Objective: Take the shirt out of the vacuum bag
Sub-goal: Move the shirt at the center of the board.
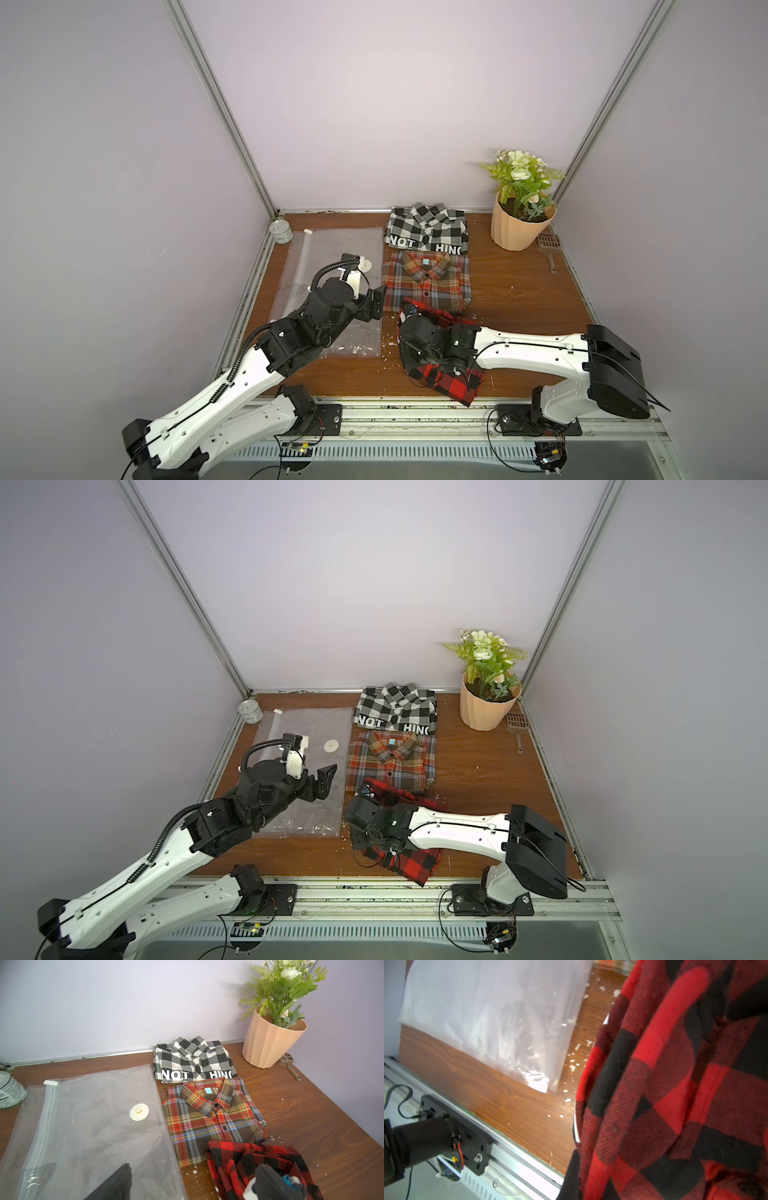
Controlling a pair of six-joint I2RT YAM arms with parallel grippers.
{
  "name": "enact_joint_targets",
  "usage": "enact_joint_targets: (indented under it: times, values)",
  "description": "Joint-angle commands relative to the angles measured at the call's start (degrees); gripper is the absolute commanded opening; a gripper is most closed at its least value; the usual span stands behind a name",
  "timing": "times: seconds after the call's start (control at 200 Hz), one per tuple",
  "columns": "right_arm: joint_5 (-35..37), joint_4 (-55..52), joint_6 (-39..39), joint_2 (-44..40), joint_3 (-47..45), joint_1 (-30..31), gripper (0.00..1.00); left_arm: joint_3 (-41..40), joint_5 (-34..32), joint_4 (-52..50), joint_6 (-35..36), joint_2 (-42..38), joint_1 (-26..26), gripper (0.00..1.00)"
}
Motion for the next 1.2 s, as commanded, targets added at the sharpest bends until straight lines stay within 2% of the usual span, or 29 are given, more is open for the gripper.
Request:
enact_joint_targets:
  times: [0.0, 0.17, 0.28, 0.33, 0.36, 0.41, 0.5, 0.61, 0.69, 0.766, 0.816, 0.911, 1.056, 1.196]
  values:
    - [-4.8, 3.8, -5.9, 3.3, 4.1, 0.0, 0.0, 2.3, -3.8, -1.8, -1.1, -2.3, 0.7, 0.94]
    - [-6.1, 1.6, -7.7, 8.0, 8.5, -0.4, 0.01, 4.9, -4.2, -4.8, -0.7, -3.5, 0.7, 0.94]
    - [-7.5, 2.8, -7.6, 6.8, 8.3, -0.6, 0.59, 4.3, -4.5, -5.0, -0.5, -3.8, 0.7, 0.95]
    - [-7.8, 3.5, -6.8, 4.9, 7.1, -0.7, 0.76, 3.8, -4.3, -4.7, -0.5, -3.9, 0.6, 0.95]
    - [-8.0, 4.0, -6.2, 3.3, 6.0, -0.9, 0.9, 3.5, -4.1, -4.5, -0.4, -3.8, 0.6, 0.95]
    - [-8.3, 4.7, -4.7, -0.3, 3.7, -1.4, 0.98, 3.2, -3.7, -4.2, -0.3, -3.7, 0.6, 0.96]
    - [-7.8, 5.0, -1.2, -8.5, -0.9, -2.2, 0.99, 2.9, -2.9, -3.4, -0.1, -3.1, 0.6, 0.96]
    - [-1.9, 0.0, 6.3, -16.8, -6.8, -2.3, 0.99, 2.7, -0.9, -2.3, 0.4, -1.5, 0.6, 0.95]
    - [1.7, -7.0, 12.9, -20.0, -10.7, -2.2, 0.93, 1.6, 1.0, -0.8, 0.9, -0.2, 0.7, 0.94]
    - [1.7, -8.2, 16.4, -21.8, -14.3, -0.9, 0.88, 0.3, 4.1, 0.9, 1.2, 0.8, 0.6, 0.94]
    - [2.7, -9.3, 18.2, -21.9, -15.7, 0.3, 0.82, -0.3, 6.0, 1.4, 1.1, 1.9, 0.7, 0.94]
    - [4.0, -13.7, 20.2, -19.7, -16.7, 0.7, 0.77, -0.9, 7.7, 1.6, 1.2, 4.1, 0.7, 0.95]
    - [5.7, -12.9, 22.7, -16.9, -20.6, 0.2, 0.77, -1.8, 8.1, 2.4, 1.6, 5.7, 0.7, 0.99]
    - [6.7, -12.0, 20.5, -14.1, -21.2, -2.1, 0.78, -1.5, 8.8, 3.5, 2.2, 7.1, 0.7, 1.0]
